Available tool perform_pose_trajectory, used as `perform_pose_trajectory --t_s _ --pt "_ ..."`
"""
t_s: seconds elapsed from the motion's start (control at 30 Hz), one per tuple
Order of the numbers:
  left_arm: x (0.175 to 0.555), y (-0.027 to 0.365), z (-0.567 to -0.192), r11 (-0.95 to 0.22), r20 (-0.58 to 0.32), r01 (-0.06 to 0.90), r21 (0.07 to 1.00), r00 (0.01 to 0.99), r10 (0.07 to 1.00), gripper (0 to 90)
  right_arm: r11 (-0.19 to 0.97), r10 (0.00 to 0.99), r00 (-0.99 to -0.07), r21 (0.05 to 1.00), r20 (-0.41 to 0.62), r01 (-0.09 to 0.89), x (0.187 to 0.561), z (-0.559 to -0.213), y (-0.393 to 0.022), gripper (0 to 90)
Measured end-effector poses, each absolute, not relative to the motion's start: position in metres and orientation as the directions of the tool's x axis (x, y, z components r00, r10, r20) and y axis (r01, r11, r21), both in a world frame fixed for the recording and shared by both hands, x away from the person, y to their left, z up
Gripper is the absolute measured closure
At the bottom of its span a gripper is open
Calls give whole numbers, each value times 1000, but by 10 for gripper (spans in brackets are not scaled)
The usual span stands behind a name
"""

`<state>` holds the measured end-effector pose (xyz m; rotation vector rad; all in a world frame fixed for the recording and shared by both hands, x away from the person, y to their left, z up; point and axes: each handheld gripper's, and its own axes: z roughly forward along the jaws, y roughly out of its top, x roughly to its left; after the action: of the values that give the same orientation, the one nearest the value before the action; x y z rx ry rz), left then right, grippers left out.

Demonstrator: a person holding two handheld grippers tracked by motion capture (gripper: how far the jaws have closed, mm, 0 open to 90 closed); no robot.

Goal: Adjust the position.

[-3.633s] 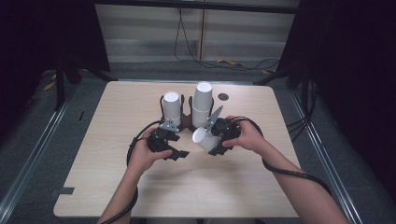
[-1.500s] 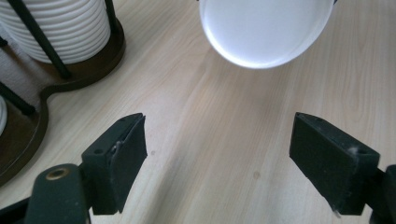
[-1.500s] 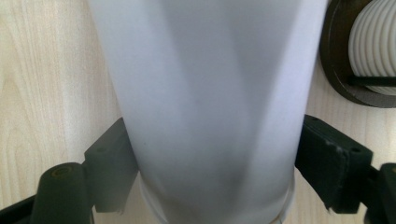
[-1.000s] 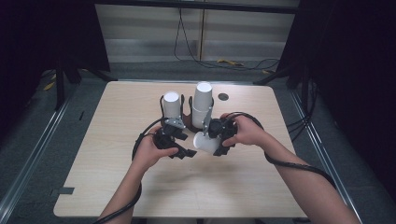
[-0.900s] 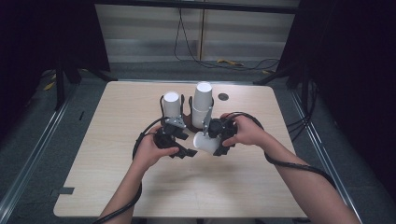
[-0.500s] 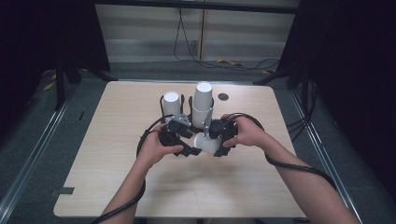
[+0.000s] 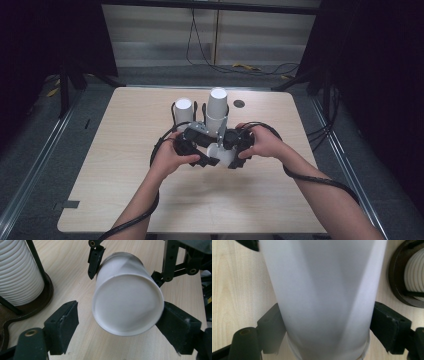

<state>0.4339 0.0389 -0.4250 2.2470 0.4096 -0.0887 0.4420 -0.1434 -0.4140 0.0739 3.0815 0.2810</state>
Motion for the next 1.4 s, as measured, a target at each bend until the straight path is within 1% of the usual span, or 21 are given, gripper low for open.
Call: perform_pose_trajectory --t_s 0.2,0.3,0.43,0.5,0.83,0.9,1.03,1.17,1.23,1.4 --pt "433 36 -425 -590 -207 322 741 945 254 226 980 42 -999 194 -33 35 441 -415 -142 196" --pt "432 35 -425 -570 -223 330 752 942 251 270 978 38 -999 206 -31 30 441 -415 -142 196" --pt "432 35 -426 -572 -227 320 755 947 230 328 979 43 -998 201 -40 35 440 -414 -141 197" --pt "433 35 -427 -569 -229 321 757 946 228 328 979 34 -999 202 -41 26 440 -414 -141 197" --pt "433 39 -427 -566 -241 327 757 944 224 340 973 55 -998 227 -28 47 440 -415 -142 198" --pt "433 40 -426 -555 -242 328 765 944 225 340 969 55 -998 241 -31 46 440 -415 -143 191" --pt "433 43 -425 -538 -252 341 771 939 235 339 959 84 -996 271 -11 78 442 -415 -145 166" --pt "434 45 -421 -547 -253 347 762 937 242 340 956 97 -995 279 -7 91 443 -417 -148 155" --pt "434 46 -420 -553 -244 337 762 940 237 340 954 97 -995 285 -5 91 443 -419 -150 153" --pt "435 50 -418 -547 -251 350 760 935 250 341 948 99 -995 304 -12 90 444 -420 -154 145"
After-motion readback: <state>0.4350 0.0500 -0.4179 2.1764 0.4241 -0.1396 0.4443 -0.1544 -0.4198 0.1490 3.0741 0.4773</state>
